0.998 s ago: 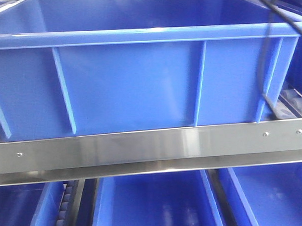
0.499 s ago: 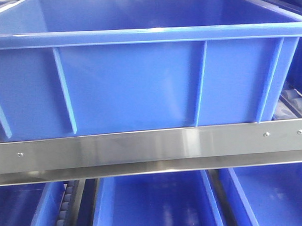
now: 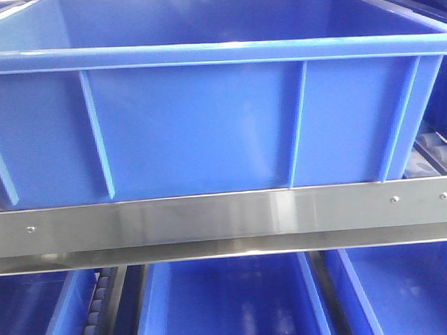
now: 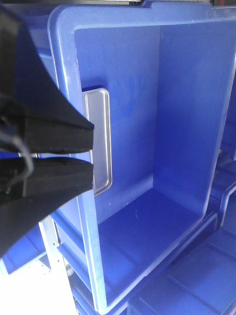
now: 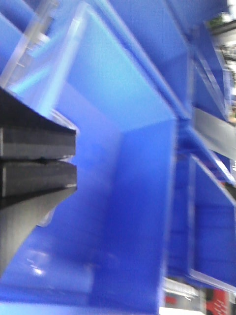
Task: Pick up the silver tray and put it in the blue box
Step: 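Open both grippers and raise them out of the blue crate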
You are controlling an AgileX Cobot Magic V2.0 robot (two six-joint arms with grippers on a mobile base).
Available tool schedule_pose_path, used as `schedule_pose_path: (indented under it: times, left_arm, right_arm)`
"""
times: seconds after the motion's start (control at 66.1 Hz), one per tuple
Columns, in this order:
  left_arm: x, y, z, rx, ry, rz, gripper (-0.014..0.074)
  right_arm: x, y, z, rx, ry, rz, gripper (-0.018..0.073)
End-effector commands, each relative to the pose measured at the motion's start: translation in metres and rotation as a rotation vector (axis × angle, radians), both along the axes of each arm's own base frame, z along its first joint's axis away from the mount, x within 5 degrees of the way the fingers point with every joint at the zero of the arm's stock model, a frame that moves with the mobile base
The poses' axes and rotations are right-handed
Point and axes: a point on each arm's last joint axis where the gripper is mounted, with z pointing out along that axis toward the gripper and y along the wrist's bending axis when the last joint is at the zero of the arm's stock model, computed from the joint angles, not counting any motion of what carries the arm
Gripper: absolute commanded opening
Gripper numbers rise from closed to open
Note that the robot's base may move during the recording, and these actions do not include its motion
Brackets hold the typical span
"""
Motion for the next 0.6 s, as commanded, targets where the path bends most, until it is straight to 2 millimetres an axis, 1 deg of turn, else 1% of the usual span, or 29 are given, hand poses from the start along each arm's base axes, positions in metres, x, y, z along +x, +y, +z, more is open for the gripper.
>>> schedule_pose_path:
  times: [0.0,0.06,0.076,0.091,0.106,0.121,0.136,0.227,0.302,0.408,0.514,0.59]
  left_arm:
    - [0.0,0.0,0.01,-0.051,-0.086,0.003,0.0014]
    - [-0.001,0.001,0.001,-0.06,-0.101,0.004,0.0015]
    - [-0.001,0.001,-0.001,-0.063,-0.106,0.004,0.0014]
    - [-0.002,0.002,-0.004,-0.068,-0.115,0.005,0.0014]
    - [-0.003,0.002,-0.008,-0.07,-0.118,0.005,0.0014]
    - [-0.004,0.003,-0.011,-0.075,-0.127,0.005,0.0014]
    - [-0.005,0.004,-0.014,-0.08,-0.136,0.006,0.0014]
    - [-0.014,0.009,-0.027,-0.089,-0.15,0.006,0.0014]
    - [-0.024,0.014,-0.033,-0.089,-0.15,0.005,0.0014]
    - [-0.039,0.023,-0.035,-0.076,-0.128,0.003,0.0014]
    - [-0.052,0.03,-0.038,-0.083,-0.121,-0.001,0.0013]
    - [-0.058,0.033,-0.035,-0.104,-0.154,-0.002,0.0013]
  right_arm:
    - [-0.003,-0.01,0.013,0.054,-0.217,-0.085,0.0057]
    - [-0.009,-0.015,-0.001,0.055,-0.259,-0.106,0.0057]
    - [-0.01,-0.015,-0.01,0.049,-0.249,-0.108,0.0057]
    - [-0.012,-0.016,-0.011,0.055,-0.259,-0.111,0.0057]
    - [-0.013,-0.017,-0.02,0.047,-0.246,-0.11,0.0057]
    - [-0.016,-0.018,-0.022,0.049,-0.249,-0.109,0.0057]
    - [-0.018,-0.019,-0.03,0.044,-0.24,-0.106,0.0057]
    - [-0.033,-0.024,-0.049,0.048,-0.242,-0.084,0.0057]
    - [-0.048,-0.03,-0.055,0.069,-0.271,-0.065,0.0057]
    - [-0.063,-0.033,-0.06,0.047,-0.229,-0.023,0.0057]
    - [-0.069,-0.035,-0.065,0.036,-0.191,0.002,0.0057]
    - [-0.07,-0.035,-0.064,0.088,-0.17,0.006,0.0057]
